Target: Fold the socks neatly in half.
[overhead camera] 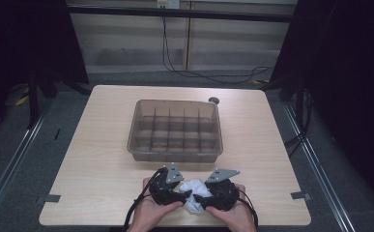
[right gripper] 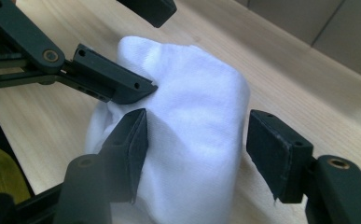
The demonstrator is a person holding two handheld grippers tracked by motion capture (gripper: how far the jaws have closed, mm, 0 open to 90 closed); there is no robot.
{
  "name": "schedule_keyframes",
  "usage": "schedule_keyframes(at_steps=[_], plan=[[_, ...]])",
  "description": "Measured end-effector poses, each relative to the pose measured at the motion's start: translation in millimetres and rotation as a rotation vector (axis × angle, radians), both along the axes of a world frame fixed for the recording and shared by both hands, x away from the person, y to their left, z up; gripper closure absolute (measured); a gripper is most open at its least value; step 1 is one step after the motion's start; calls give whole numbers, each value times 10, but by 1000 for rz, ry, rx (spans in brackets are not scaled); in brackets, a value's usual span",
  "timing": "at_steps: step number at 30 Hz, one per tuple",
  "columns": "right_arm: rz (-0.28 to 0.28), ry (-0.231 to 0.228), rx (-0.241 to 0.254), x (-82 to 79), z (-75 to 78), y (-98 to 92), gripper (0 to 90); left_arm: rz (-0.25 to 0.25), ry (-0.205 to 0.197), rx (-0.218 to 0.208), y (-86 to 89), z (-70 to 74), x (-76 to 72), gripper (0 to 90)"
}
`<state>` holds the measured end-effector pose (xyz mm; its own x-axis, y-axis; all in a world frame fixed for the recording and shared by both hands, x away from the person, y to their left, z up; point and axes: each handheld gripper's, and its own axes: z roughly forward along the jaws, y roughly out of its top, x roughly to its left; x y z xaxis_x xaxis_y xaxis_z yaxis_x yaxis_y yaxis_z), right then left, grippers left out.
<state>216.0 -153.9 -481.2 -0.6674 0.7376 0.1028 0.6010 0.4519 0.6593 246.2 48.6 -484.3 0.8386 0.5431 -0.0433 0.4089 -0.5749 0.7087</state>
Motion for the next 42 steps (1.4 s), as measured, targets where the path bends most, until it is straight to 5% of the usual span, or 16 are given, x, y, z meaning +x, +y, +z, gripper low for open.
schedule_keyframes(at_steps=[7,9,13,18,24,30,35,42], plan=[[30,-55,57,-40,138,-8,509,1,-11,9,-34,-5,9,343],[62,-38,62,-79,147,11,531,1,-5,13,-25,-5,9,344],[83,12,46,-89,59,50,500,1,3,7,-22,-15,16,342],[88,-29,-10,-127,12,96,496,7,4,4,-27,-7,27,325],[81,-36,-22,-91,-8,84,498,33,-10,-11,29,18,43,317],[33,-33,-13,-6,-14,-8,499,64,-16,-35,142,47,56,304],[-47,-36,-20,72,-13,-127,500,91,23,-104,285,44,55,299],[-189,-24,-41,190,4,-355,498,130,5,-90,434,51,71,275]])
